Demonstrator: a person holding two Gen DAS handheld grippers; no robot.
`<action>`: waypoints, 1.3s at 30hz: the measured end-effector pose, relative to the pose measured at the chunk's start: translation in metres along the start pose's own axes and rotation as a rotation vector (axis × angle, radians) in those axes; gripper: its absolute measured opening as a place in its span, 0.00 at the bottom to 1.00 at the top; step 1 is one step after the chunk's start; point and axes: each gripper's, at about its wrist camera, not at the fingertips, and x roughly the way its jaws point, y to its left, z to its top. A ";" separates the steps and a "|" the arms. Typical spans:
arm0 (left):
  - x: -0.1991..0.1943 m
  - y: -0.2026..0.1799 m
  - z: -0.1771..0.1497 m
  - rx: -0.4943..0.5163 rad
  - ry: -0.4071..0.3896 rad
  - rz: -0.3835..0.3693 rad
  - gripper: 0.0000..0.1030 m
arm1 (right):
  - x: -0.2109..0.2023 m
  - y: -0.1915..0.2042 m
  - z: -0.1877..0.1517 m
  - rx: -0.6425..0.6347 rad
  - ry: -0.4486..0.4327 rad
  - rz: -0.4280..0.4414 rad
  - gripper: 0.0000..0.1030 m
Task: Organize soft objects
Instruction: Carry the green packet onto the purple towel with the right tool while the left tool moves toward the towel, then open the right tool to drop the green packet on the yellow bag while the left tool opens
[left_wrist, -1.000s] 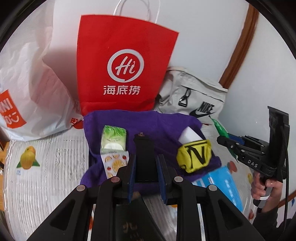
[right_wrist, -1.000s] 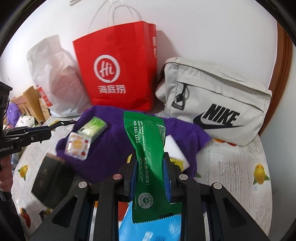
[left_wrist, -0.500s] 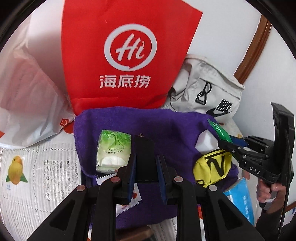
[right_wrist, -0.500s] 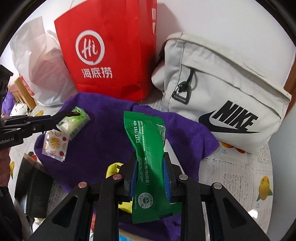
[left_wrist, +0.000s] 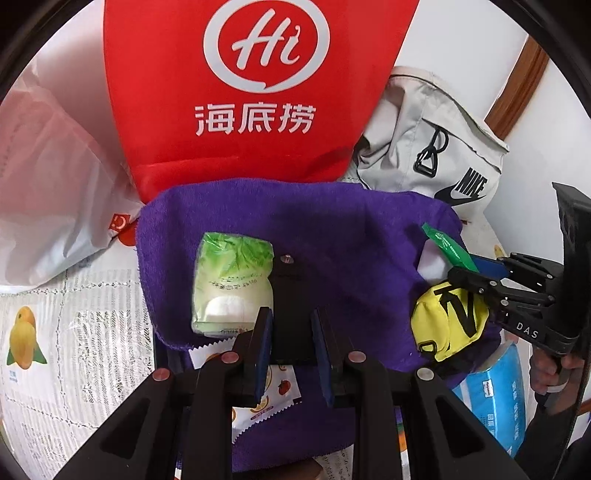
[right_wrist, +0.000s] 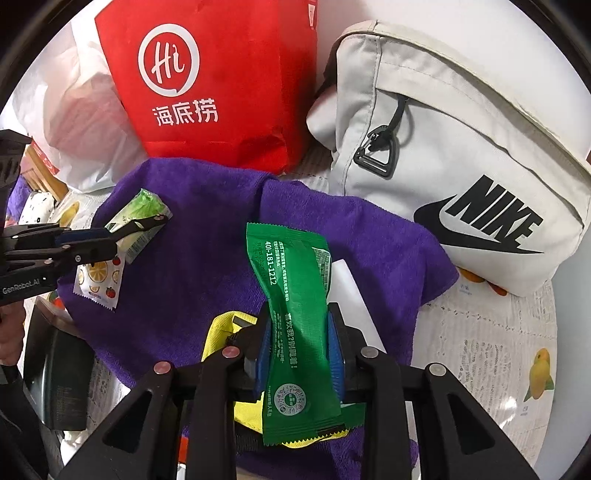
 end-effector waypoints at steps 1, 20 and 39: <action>0.001 0.000 0.000 0.001 0.006 0.000 0.21 | 0.001 0.000 0.000 0.000 0.001 0.001 0.27; -0.028 -0.025 -0.004 0.064 -0.029 0.070 0.56 | -0.007 0.002 -0.008 0.013 -0.031 0.027 0.59; -0.130 -0.037 -0.077 0.009 -0.157 0.069 0.56 | -0.118 0.020 -0.082 0.124 -0.169 0.073 0.64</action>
